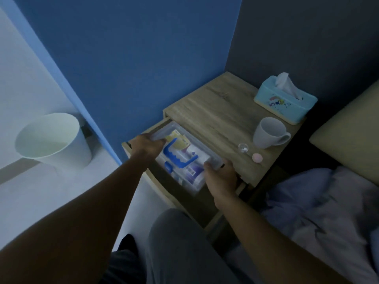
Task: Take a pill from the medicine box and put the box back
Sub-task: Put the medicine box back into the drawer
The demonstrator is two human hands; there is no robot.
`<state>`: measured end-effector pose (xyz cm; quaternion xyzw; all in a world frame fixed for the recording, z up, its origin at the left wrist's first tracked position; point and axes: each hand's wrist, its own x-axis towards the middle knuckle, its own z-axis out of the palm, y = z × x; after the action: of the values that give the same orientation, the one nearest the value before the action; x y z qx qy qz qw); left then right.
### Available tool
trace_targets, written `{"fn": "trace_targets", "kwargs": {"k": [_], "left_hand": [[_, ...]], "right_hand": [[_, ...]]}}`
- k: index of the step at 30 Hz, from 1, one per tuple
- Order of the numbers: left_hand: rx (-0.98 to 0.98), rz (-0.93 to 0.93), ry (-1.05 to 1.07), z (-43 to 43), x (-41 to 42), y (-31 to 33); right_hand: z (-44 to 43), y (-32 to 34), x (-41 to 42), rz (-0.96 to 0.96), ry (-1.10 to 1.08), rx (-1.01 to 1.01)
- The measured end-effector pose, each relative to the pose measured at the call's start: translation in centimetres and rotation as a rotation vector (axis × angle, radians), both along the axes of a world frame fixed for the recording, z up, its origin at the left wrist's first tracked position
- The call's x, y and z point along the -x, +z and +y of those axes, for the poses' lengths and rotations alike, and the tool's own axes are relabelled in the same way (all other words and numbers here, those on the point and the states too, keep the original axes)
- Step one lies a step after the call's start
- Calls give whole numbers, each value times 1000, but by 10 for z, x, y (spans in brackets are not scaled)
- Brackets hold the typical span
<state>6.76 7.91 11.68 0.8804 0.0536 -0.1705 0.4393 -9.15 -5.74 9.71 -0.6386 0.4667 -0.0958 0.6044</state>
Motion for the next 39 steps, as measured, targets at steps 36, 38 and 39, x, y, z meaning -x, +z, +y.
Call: {"fn": "trace_targets", "kwargs": {"k": [36, 38, 39], "left_hand": [[-271, -321, -334, 22, 22, -93], [-264, -344, -365, 35, 34, -100], [-252, -352, -386, 41, 40, -104]], "right_hand": [[-13, -64, 5, -130, 303, 775], [-29, -57, -4, -102, 409, 732], [-38, -55, -9, -72, 474, 719]]}}
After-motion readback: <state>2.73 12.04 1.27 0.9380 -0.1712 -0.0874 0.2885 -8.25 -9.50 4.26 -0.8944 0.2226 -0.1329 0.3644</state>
